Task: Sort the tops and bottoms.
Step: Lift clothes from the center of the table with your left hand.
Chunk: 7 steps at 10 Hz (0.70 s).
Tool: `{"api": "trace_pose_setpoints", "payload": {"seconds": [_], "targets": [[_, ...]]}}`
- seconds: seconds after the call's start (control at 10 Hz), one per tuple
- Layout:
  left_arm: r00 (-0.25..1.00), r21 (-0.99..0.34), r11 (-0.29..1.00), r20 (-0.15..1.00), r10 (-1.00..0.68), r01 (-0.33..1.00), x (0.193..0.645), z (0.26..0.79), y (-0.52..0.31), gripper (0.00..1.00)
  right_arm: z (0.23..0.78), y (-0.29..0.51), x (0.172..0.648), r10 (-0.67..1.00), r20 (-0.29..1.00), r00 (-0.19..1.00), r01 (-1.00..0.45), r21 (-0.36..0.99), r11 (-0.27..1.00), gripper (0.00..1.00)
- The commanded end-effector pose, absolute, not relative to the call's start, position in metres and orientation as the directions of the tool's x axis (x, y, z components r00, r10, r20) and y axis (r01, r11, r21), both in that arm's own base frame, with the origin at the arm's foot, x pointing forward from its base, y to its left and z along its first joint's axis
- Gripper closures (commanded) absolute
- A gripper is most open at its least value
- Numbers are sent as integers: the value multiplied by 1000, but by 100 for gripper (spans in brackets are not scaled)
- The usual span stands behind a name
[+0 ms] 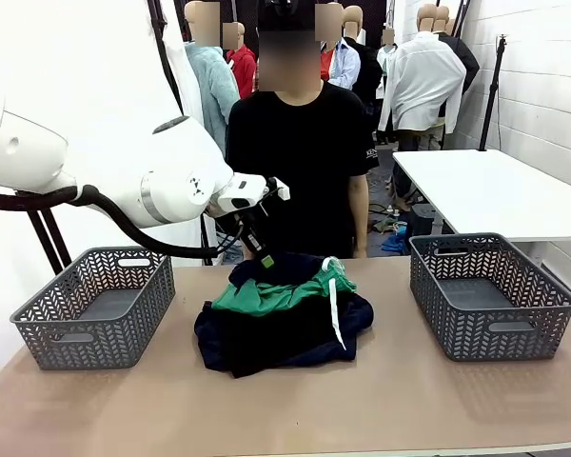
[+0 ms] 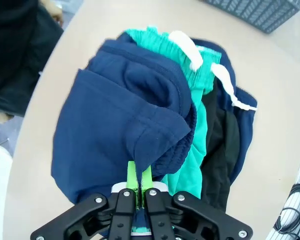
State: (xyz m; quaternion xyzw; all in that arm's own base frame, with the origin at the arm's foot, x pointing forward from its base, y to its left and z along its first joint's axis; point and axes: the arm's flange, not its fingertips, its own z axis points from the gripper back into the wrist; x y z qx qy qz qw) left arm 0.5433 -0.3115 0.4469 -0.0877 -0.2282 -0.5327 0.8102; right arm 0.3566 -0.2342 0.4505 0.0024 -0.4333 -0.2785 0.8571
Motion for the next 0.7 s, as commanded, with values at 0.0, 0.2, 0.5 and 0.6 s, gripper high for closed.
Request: {"api": "trace_pose_setpoints", "payload": {"seconds": [0.0, 0.2, 0.5, 0.6], "targets": [[287, 119, 399, 516, -807, 909, 533, 494, -295, 100, 452, -233, 357, -486, 737, 470, 481, 248, 841, 0], [220, 188, 373, 543, -810, 908, 505, 558, -296, 100, 452, -233, 357, -486, 737, 470, 481, 248, 841, 0], [83, 354, 352, 593, -801, 867, 445, 671, -300, 100, 452, -233, 357, -486, 737, 470, 481, 248, 841, 0], [36, 436, 390, 629, -776, 811, 427, 714, -306, 100, 452, -233, 357, -486, 737, 470, 481, 248, 841, 0]]}}
